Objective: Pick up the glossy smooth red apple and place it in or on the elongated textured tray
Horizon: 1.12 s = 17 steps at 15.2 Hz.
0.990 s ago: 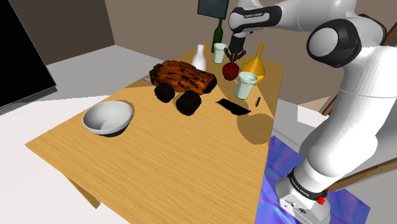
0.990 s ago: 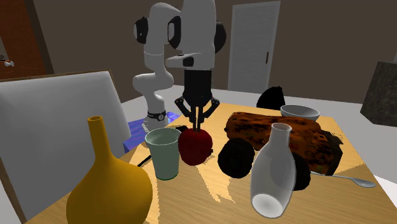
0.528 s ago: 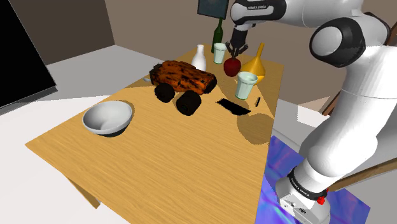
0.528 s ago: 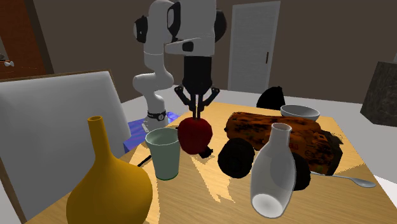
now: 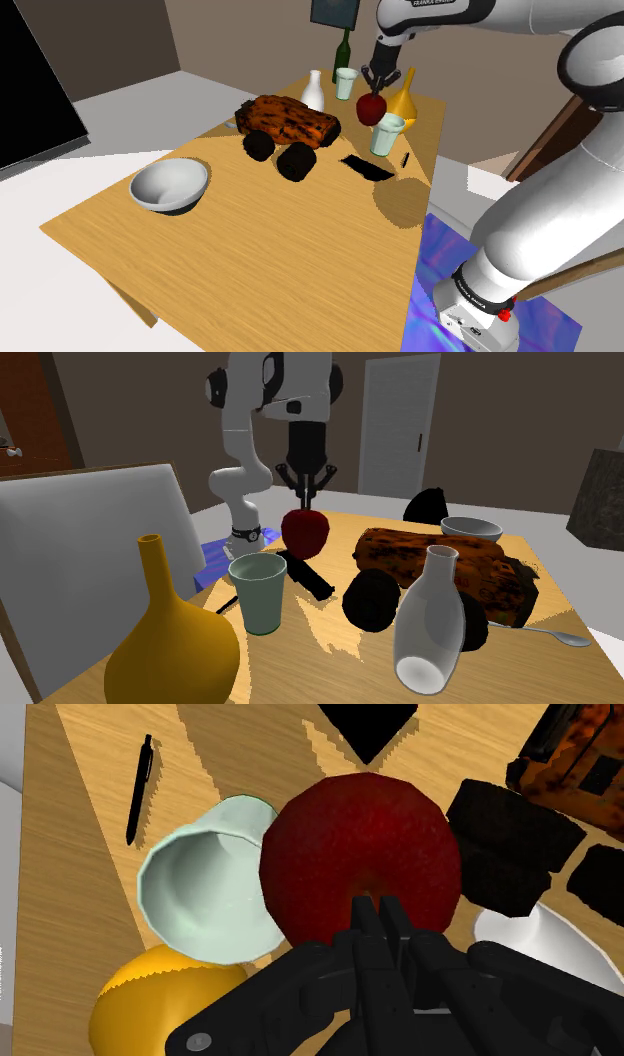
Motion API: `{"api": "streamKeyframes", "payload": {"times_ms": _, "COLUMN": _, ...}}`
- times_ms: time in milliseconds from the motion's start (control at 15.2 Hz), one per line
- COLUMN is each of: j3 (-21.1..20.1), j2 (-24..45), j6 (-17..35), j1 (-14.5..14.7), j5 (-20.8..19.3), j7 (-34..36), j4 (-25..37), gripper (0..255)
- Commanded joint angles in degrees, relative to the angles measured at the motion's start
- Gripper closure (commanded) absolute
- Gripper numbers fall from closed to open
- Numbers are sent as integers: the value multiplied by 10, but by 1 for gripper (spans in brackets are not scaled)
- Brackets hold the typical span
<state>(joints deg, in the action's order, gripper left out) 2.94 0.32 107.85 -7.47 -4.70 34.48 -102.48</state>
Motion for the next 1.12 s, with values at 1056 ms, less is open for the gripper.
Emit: {"api": "streamKeyframes", "payload": {"times_ms": 1056, "j3": -33, "j2": -194, "j6": 23, "j1": 24, "j5": -5, "j7": 60, "j4": -222, "gripper": 255}}
